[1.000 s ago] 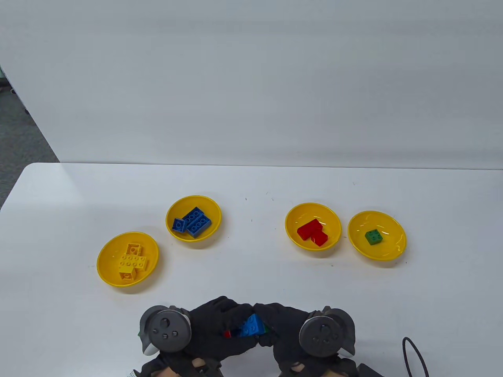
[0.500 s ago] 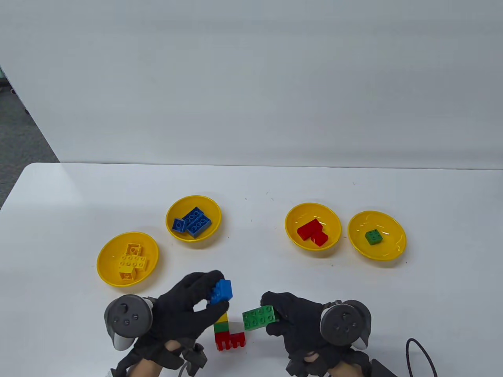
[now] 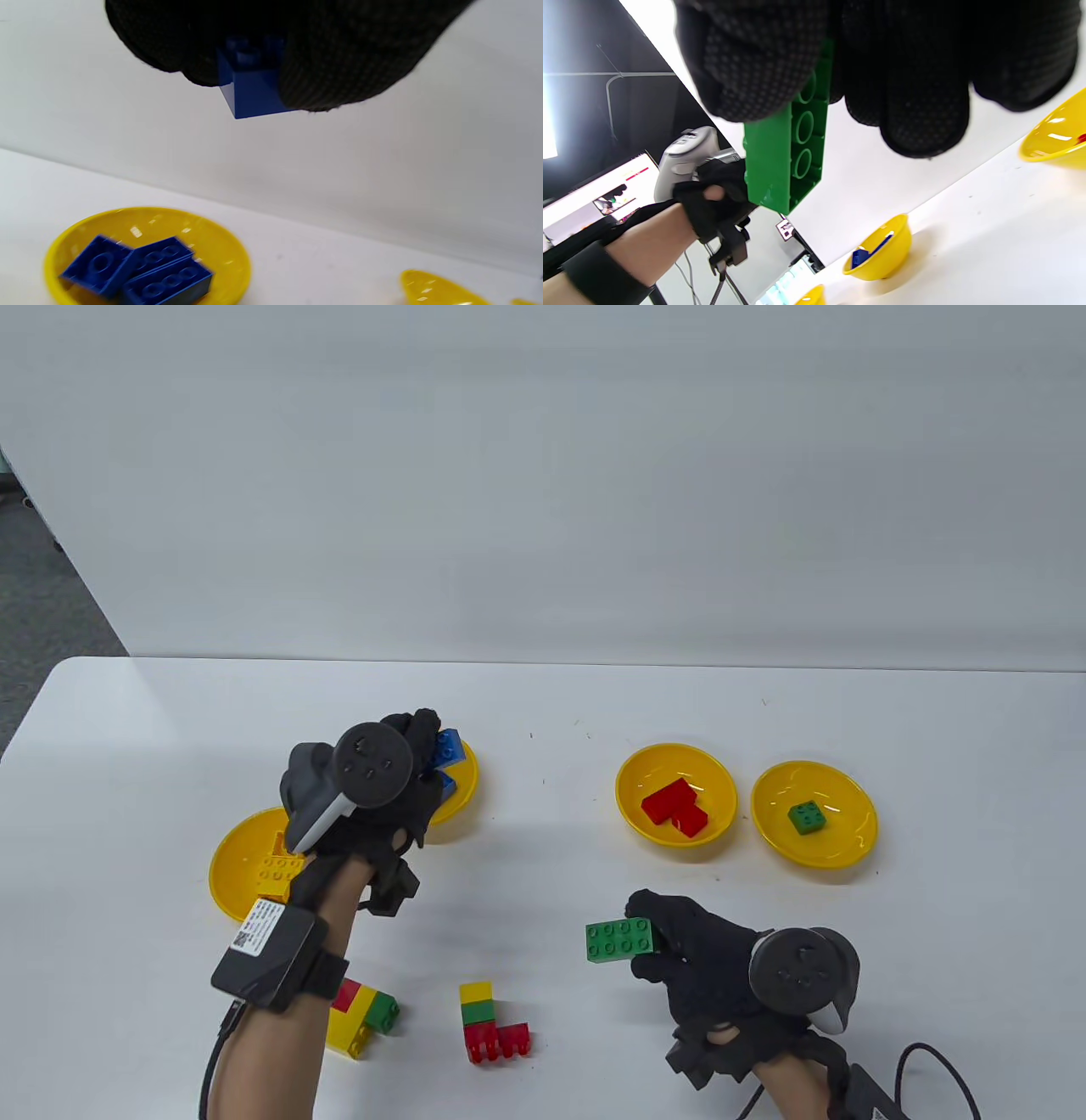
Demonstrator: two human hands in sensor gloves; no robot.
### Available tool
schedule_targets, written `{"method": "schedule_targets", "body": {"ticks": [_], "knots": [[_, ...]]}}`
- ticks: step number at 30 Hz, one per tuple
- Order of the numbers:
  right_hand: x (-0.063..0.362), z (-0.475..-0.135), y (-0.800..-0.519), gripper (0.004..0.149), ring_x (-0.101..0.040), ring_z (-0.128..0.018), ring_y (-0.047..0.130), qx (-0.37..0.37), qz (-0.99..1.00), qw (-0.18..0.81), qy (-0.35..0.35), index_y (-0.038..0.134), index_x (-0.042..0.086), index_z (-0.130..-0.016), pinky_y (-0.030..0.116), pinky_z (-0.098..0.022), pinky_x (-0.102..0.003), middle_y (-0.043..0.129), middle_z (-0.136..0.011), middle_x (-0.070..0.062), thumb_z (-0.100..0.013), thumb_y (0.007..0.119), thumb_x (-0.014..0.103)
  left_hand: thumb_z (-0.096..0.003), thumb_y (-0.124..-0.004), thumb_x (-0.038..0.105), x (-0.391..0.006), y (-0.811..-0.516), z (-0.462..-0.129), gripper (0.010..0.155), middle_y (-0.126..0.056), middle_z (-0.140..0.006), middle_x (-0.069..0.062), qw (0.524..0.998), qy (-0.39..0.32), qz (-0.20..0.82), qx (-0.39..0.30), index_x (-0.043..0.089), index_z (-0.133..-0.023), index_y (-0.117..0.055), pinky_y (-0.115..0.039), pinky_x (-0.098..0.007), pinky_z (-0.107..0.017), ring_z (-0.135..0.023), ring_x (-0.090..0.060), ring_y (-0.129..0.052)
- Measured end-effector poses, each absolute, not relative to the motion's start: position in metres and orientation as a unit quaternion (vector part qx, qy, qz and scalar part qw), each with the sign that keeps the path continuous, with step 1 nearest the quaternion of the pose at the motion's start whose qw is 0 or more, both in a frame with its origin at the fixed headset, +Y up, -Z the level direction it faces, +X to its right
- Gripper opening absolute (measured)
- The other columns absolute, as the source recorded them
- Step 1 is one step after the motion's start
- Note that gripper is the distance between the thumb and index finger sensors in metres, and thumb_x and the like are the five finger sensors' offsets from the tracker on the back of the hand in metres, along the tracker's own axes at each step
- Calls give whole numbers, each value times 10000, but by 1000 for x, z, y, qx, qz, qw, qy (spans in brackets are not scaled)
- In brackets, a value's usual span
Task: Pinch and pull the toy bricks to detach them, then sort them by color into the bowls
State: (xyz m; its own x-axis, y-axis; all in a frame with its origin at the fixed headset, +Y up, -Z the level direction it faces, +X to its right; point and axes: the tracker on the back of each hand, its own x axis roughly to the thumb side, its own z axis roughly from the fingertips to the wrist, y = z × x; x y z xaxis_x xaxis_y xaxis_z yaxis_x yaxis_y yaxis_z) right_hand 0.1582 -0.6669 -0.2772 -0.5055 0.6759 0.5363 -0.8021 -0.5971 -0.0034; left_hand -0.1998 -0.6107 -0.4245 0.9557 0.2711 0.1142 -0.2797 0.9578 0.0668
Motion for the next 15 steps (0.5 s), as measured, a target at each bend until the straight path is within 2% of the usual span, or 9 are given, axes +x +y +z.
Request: {"method": "schedule_targets", "body": {"ticks": [3,9,12,15], "knots": [[168,-281,-667,629,-400,-442,1042,238,867,416,-137,839,-25,-830,860,-334,-621,914,-743,-297,-274,886,267,-460,-972,298,-206,-644,-453,680,-744,-1057,-164,993,-12,116,-6,204,-1064,-675,-722,-607,-669,-934,-442,-792],[182,-290,-674,629,-402,-442,1040,204,870,430,-130,837,-25,-832,859,-334,-621,913,-743,-299,-278,886,270,-480,-952,325,-215,-681,-477,685,-719,-1079,-158,991,29,126,-43,220,-1081,-641,-701,-598,-698,-960,-437,-769],[182,-292,-677,628,-401,-443,1040,200,874,426,-126,837,-24,-832,859,-335,-619,912,-744,-298,-279,886,271,-480,-931,402,-223,-681,-475,689,-717,-1078,-162,989,46,140,-34,223,-1079,-642,-706,-597,-687,-956,-438,-770],[179,-291,-679,629,-399,-445,1041,203,876,420,-120,836,-23,-833,860,-334,-619,912,-745,-297,-280,884,274,-479,-905,434,-234,-665,-463,667,-736,-1062,-168,988,44,150,-6,223,-1065,-666,-718,-597,-672,-939,-442,-785]]}}
